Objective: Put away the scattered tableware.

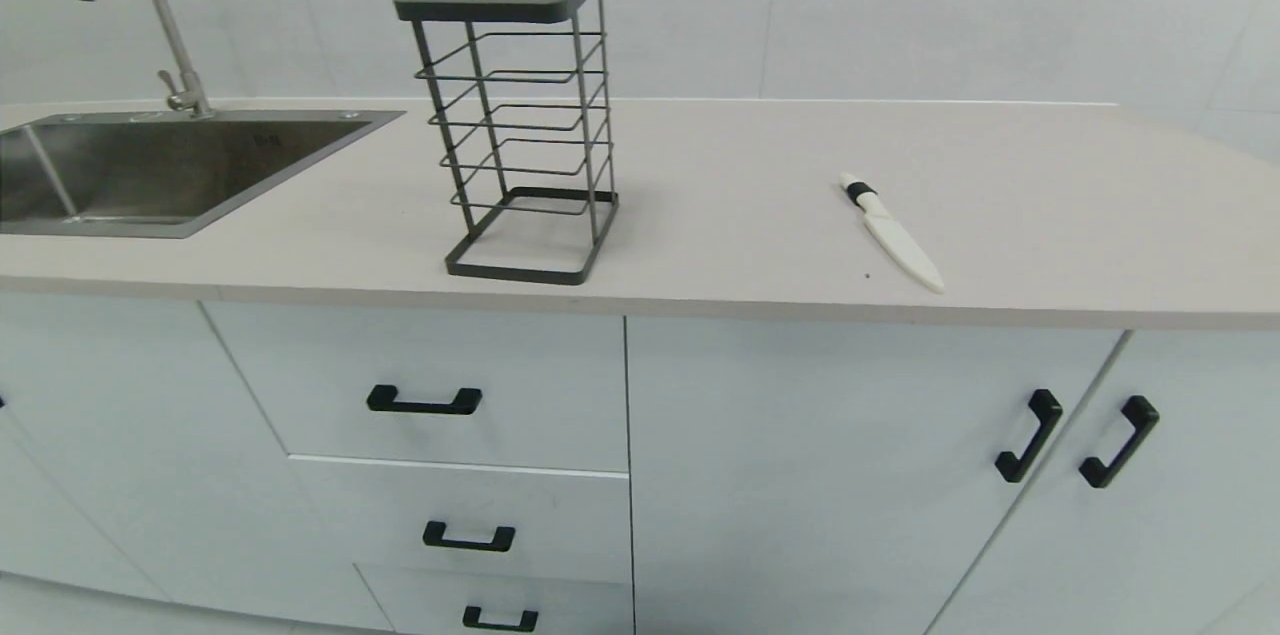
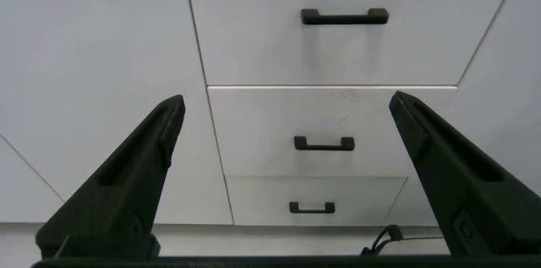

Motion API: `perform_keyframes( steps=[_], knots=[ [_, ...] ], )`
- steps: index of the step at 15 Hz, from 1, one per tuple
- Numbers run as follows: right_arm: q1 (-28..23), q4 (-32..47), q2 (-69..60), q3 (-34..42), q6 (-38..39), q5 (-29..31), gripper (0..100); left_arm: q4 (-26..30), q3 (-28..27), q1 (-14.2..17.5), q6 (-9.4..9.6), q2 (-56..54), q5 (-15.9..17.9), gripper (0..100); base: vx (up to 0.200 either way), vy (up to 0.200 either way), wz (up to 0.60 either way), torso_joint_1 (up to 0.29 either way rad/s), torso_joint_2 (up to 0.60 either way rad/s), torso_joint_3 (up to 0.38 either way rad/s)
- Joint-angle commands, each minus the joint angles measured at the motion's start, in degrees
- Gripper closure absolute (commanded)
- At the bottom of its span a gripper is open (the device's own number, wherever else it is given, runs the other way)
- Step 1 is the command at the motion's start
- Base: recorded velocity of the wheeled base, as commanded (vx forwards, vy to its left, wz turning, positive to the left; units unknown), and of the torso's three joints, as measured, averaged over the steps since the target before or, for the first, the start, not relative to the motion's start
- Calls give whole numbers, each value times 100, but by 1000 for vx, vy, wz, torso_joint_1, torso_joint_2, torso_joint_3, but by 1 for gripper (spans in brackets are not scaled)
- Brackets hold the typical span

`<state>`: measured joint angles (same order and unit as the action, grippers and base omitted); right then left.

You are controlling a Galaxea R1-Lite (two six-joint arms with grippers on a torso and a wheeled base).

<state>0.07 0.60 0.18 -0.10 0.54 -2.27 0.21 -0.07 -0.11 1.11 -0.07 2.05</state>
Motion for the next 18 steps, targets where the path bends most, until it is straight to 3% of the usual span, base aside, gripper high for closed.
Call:
perform_keyframes(
  steps=[1,9,18],
  knots=[
    [1,2,8,1,-1,-2,0,-3,-1,11,3,7,-11,0,0,0,0,0,0,0],
    [1,2,8,1,-1,7,0,-3,-1,11,-5,7,-3,0,0,0,0,12,-9,-3],
    [1,2,8,1,-1,7,0,-3,-1,11,-5,7,-11,0,0,0,0,177,-438,-198]
  ],
)
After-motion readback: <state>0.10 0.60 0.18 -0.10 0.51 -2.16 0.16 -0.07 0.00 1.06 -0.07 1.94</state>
